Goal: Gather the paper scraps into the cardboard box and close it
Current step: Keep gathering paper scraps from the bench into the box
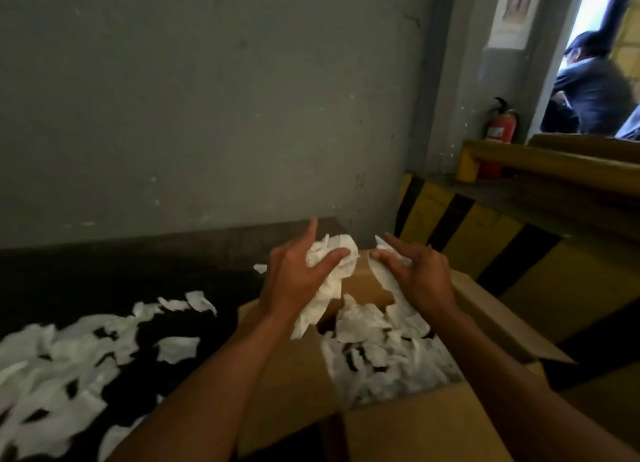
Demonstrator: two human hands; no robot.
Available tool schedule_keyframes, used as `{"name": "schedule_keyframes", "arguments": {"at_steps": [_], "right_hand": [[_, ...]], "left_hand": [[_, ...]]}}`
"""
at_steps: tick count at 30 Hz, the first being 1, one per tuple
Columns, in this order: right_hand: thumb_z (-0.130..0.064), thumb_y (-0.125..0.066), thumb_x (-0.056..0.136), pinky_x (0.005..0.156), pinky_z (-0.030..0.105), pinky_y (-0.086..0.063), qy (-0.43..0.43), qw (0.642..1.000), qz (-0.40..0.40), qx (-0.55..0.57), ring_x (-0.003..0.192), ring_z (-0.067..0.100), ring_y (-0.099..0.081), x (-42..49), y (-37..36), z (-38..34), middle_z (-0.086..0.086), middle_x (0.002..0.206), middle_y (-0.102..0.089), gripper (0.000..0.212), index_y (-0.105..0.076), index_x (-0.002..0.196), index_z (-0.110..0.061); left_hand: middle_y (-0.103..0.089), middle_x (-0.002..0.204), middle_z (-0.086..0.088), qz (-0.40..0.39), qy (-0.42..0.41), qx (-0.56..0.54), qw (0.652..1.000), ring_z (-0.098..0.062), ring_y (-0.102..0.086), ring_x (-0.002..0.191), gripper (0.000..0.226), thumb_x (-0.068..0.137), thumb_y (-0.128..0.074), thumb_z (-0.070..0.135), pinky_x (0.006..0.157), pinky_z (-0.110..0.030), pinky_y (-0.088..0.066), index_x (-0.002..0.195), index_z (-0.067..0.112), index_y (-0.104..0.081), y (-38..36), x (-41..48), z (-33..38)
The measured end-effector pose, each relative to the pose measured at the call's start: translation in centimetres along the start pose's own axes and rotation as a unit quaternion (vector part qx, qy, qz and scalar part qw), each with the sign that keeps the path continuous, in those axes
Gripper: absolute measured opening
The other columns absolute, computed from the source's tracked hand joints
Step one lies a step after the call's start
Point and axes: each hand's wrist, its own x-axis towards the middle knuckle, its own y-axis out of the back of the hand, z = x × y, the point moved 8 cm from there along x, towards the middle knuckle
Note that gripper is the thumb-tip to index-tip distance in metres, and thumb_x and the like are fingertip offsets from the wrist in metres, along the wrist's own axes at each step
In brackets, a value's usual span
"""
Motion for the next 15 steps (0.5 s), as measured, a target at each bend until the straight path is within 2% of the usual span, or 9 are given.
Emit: {"name": "schedule_keyframes", "arguments": {"at_steps": [2, 4, 5, 8, 10, 11, 13, 15], "right_hand": [[-0.051, -0.066, 0.08, 0.076, 0.019, -0.049, -0.019, 1.0, 0.002, -0.009, 0.085, 0.006, -0.062, 0.9, 2.6, 4.0, 0.002, 0.107, -0.071, 0.048, -0.066, 0.12, -0.023], [-0.058, -0.063, 0.078, 0.076, 0.032, -0.056, -0.038, 0.999, -0.005, -0.009, 0.082, 0.008, -0.066, 1.3, 4.3, 8.1, 0.001, 0.103, -0.072, 0.054, -0.066, 0.12, -0.024], [-0.059, -0.063, 0.078, 0.075, 0.034, -0.057, -0.046, 0.999, -0.009, -0.007, 0.081, 0.007, -0.066, 1.4, 4.8, 9.9, 0.0, 0.102, -0.072, 0.054, -0.066, 0.119, -0.025], [-0.045, -0.07, 0.082, 0.078, 0.016, -0.047, -0.042, 0.998, -0.035, 0.016, 0.09, 0.001, -0.062, 1.5, 4.4, 13.8, -0.008, 0.106, -0.069, 0.039, -0.07, 0.114, -0.022], [-0.04, -0.071, 0.083, 0.077, 0.003, -0.041, -0.046, 0.995, -0.07, 0.046, 0.09, -0.006, -0.059, 1.0, 2.8, 15.6, -0.015, 0.104, -0.066, 0.032, -0.072, 0.11, -0.023], [-0.041, -0.07, 0.084, 0.077, 0.003, -0.042, -0.052, 0.993, -0.093, 0.052, 0.089, -0.006, -0.06, 0.6, 1.7, 16.3, -0.015, 0.103, -0.067, 0.029, -0.073, 0.107, -0.024], [-0.047, -0.063, 0.087, 0.077, 0.014, -0.05, -0.052, 0.989, -0.134, 0.043, 0.084, -0.001, -0.065, -0.2, -0.3, 17.3, -0.012, 0.096, -0.072, 0.028, -0.075, 0.098, -0.024], [-0.048, -0.054, 0.092, 0.069, 0.027, -0.052, -0.061, 0.982, -0.18, 0.021, 0.069, 0.005, -0.065, -0.8, -2.0, 18.0, -0.007, 0.075, -0.071, 0.034, -0.074, 0.082, -0.022]], "left_hand": [[-0.062, 0.124, -0.008, 0.007, 0.044, -0.02, 0.999, -0.022, -0.054, 0.118, 0.081, 0.076, -0.063, 0.062, 0.094, -0.013, -0.031, 0.141, 0.019, -0.042, -4.8, 0.3, 1.2], [-0.064, 0.123, -0.006, 0.008, 0.086, -0.036, 0.996, -0.023, -0.055, 0.117, 0.084, 0.074, -0.06, 0.069, 0.101, -0.031, -0.041, 0.141, 0.021, -0.043, -9.5, -0.4, 1.8], [-0.063, 0.122, -0.003, 0.002, 0.11, -0.051, 0.993, -0.02, -0.056, 0.116, 0.082, 0.074, -0.061, 0.068, 0.1, -0.035, -0.043, 0.14, 0.022, -0.043, -11.8, -1.0, 1.6], [-0.054, 0.128, 0.011, -0.063, 0.18, -0.05, 0.98, -0.012, -0.049, 0.12, 0.079, 0.077, -0.055, 0.07, 0.103, -0.029, -0.038, 0.143, 0.03, -0.037, -17.7, -3.8, 0.1], [-0.048, 0.14, 0.003, -0.106, 0.227, 0.016, 0.968, -0.017, -0.044, 0.127, 0.084, 0.077, -0.045, 0.076, 0.107, -0.034, -0.032, 0.146, 0.031, -0.028, -19.7, -5.9, -2.0], [-0.044, 0.144, 0.0, -0.123, 0.245, 0.045, 0.961, -0.02, -0.042, 0.13, 0.083, 0.08, -0.044, 0.073, 0.108, -0.036, -0.031, 0.147, 0.029, -0.024, -20.3, -6.8, -3.0], [-0.034, 0.15, -0.004, -0.145, 0.273, 0.05, 0.95, -0.021, -0.038, 0.134, 0.078, 0.088, -0.04, 0.064, 0.11, -0.037, -0.029, 0.15, 0.027, -0.009, -21.0, -8.0, -4.0], [-0.03, 0.153, -0.007, -0.152, 0.299, 0.054, 0.941, -0.025, -0.04, 0.132, 0.072, 0.094, -0.027, 0.059, 0.108, -0.037, -0.029, 0.15, 0.029, 0.007, -20.9, -8.4, -4.1]]}}
